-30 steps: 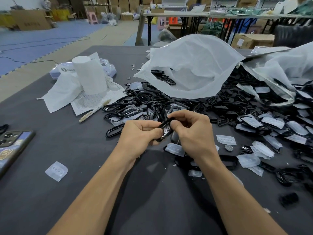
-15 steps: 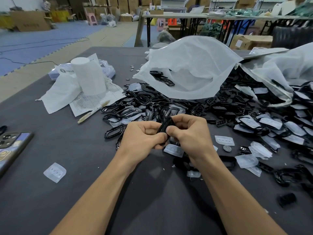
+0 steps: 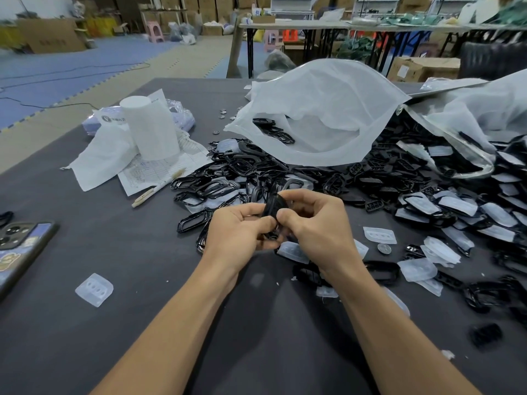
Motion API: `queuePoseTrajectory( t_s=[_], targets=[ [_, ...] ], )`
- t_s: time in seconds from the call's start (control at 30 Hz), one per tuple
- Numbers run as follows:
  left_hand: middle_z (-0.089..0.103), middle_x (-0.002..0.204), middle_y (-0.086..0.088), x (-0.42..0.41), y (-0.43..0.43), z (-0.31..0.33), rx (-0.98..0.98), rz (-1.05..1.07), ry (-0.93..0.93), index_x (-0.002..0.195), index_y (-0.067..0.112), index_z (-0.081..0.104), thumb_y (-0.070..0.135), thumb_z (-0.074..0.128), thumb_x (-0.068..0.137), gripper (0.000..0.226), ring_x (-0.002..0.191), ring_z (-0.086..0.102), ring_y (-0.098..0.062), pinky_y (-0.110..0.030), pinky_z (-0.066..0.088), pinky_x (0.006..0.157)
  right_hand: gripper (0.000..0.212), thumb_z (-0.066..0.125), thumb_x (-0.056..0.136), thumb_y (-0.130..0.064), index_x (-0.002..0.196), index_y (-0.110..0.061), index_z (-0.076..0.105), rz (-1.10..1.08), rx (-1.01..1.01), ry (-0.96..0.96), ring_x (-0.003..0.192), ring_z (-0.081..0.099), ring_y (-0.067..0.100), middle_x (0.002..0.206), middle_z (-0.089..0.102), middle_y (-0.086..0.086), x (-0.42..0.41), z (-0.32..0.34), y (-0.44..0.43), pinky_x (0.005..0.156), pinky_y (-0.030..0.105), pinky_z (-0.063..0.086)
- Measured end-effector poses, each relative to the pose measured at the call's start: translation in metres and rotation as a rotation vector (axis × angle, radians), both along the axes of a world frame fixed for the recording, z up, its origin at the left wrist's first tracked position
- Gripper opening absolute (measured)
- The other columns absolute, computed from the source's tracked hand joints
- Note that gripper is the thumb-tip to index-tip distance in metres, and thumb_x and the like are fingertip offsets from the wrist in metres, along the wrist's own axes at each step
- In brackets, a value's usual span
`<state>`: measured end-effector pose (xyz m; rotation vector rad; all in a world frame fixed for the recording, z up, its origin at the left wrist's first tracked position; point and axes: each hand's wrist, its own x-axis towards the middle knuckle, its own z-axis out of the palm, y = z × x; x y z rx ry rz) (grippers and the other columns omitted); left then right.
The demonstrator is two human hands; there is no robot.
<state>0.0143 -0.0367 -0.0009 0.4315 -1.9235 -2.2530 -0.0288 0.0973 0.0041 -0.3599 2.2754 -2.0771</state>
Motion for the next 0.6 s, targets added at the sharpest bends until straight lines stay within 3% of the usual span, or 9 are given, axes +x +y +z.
queuePoseTrajectory(
  t_s=[0.07, 0.2, 0.27, 0.33, 0.4, 0.5, 0.57, 0.6],
  targets=[
    [0.078, 0.074, -0.006, -0.004, -0.004, 0.000, 0.006, 0.159, -0.007, 0.094, 0.006, 0.079, -0.013, 0.063, 0.091, 0.025, 0.057, 0.070, -0.013, -0.021, 0.057, 0.053, 0.021, 0.075, 0.083, -0.007, 0.087, -0.027, 0.080, -0.072, 0.067, 0.051, 0.058, 0.068, 0.016, 0.073, 0.077, -0.003, -0.003, -0.001, 0.002, 0.061, 0.033, 0.057],
    [0.074, 0.064, -0.005, -0.009, -0.030, 0.003, 0.176, 0.441, -0.020, 0.100, -0.002, 0.072, -0.012, 0.063, 0.090, 0.017, 0.054, 0.071, -0.016, -0.020, 0.057, 0.052, 0.025, 0.070, 0.089, -0.008, 0.085, -0.030, 0.080, -0.233, 0.273, 0.168, 0.068, 0.071, 0.000, 0.072, 0.076, -0.014, -0.016, 0.006, 0.019, 0.069, 0.015, 0.055],
    [0.075, 0.065, -0.005, -0.010, -0.038, 0.004, 0.234, 0.493, -0.010, 0.099, 0.001, 0.072, -0.012, 0.063, 0.090, 0.018, 0.057, 0.072, -0.018, -0.020, 0.058, 0.054, 0.030, 0.064, 0.090, -0.004, 0.085, -0.030, 0.081, -0.230, 0.398, 0.158, 0.064, 0.066, -0.006, 0.072, 0.074, -0.014, -0.026, 0.013, 0.021, 0.060, 0.007, 0.048],
    [0.076, 0.070, -0.004, -0.010, -0.043, 0.006, 0.272, 0.526, 0.042, 0.097, 0.004, 0.071, -0.013, 0.060, 0.091, 0.021, 0.062, 0.074, -0.018, -0.020, 0.059, 0.057, 0.033, 0.060, 0.090, -0.003, 0.087, -0.028, 0.082, -0.158, 0.571, 0.133, 0.054, 0.059, -0.005, 0.072, 0.070, -0.017, -0.037, 0.021, 0.013, 0.055, 0.003, 0.041],
    [0.076, 0.083, -0.008, -0.011, -0.051, 0.008, 0.322, 0.580, 0.097, 0.104, 0.002, 0.068, -0.013, 0.055, 0.093, 0.022, 0.070, 0.076, -0.019, -0.021, 0.059, 0.060, 0.032, 0.059, 0.090, -0.004, 0.089, -0.026, 0.083, -0.039, 0.703, 0.144, 0.053, 0.055, -0.005, 0.075, 0.070, -0.015, -0.043, 0.030, -0.005, 0.063, 0.005, 0.044],
    [0.072, 0.097, -0.012, -0.012, -0.064, 0.010, 0.413, 0.660, 0.157, 0.116, -0.001, 0.063, -0.012, 0.049, 0.096, 0.026, 0.072, 0.077, -0.017, -0.023, 0.060, 0.063, 0.033, 0.059, 0.088, -0.004, 0.089, -0.025, 0.084, 0.203, 0.751, 0.184, 0.050, 0.057, -0.008, 0.064, 0.066, -0.019, -0.038, 0.038, -0.041, 0.056, 0.001, 0.040],
    [0.070, 0.096, -0.012, -0.011, -0.066, 0.009, 0.432, 0.673, 0.170, 0.120, -0.002, 0.061, -0.012, 0.047, 0.096, 0.029, 0.068, 0.075, -0.016, -0.023, 0.060, 0.062, 0.030, 0.062, 0.088, -0.006, 0.095, -0.025, 0.084, 0.347, 0.853, 0.236, 0.065, 0.062, -0.002, 0.075, 0.072, -0.015, -0.031, 0.035, -0.062, 0.065, 0.003, 0.044],
    [0.070, 0.093, -0.011, -0.010, -0.066, 0.009, 0.427, 0.666, 0.167, 0.123, -0.004, 0.060, -0.012, 0.047, 0.096, 0.031, 0.066, 0.074, -0.016, -0.023, 0.060, 0.061, 0.028, 0.065, 0.087, -0.007, 0.099, -0.026, 0.082, 0.377, 0.924, 0.258, 0.078, 0.066, 0.008, 0.087, 0.075, -0.007, -0.029, 0.031, -0.070, 0.075, 0.012, 0.051]
  ],
)
